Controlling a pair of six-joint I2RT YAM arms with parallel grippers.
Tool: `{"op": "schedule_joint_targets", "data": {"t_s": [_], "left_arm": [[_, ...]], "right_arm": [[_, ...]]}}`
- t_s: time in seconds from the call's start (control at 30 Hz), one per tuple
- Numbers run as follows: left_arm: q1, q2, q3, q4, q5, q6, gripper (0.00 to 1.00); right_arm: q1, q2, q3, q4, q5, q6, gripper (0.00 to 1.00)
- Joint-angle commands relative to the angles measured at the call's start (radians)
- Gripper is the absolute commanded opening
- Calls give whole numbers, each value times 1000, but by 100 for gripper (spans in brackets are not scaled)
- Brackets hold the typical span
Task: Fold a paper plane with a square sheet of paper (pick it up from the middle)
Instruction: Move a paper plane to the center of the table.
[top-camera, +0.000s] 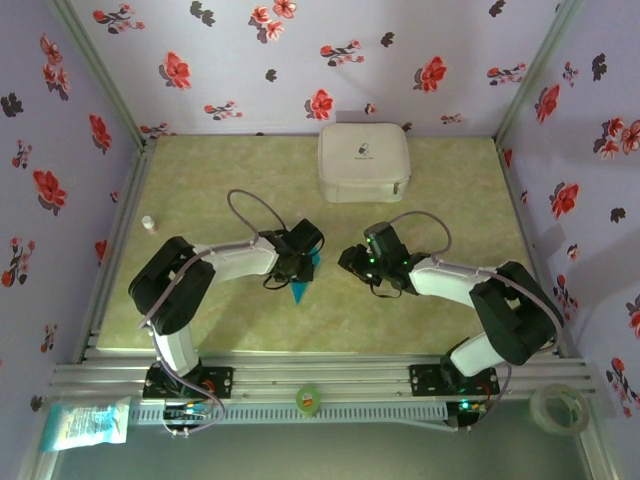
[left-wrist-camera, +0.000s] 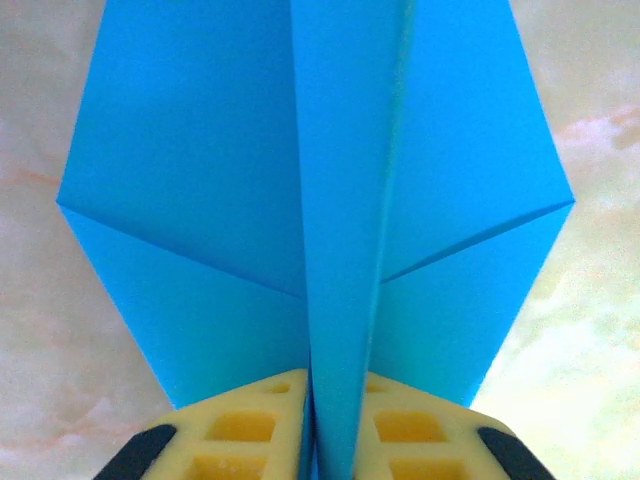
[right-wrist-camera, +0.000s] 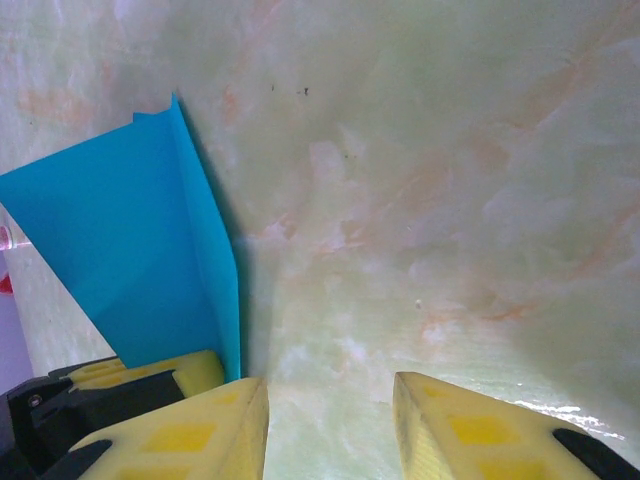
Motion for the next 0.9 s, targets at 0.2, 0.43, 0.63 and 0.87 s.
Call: {"op": "schedule_joint_targets", "data": {"t_s": [0.2,0.43,0.63,0.87], "left_arm": [[-26,111,44,-60,-56,-59,23],[-43,147,94,-116,-99,-72,31],[-47,151,102,-132,-114,-109,31],[-55,137,128,-153,-122,-158,31]], "right_arm": [[-28,-141,-30,-111,88,-54,39],[-48,-212,-73,-121,102,-56,40],[-59,-231,-86,-132,101,-61,41],[-64,-228,-86,-129,96,-65,41]]}}
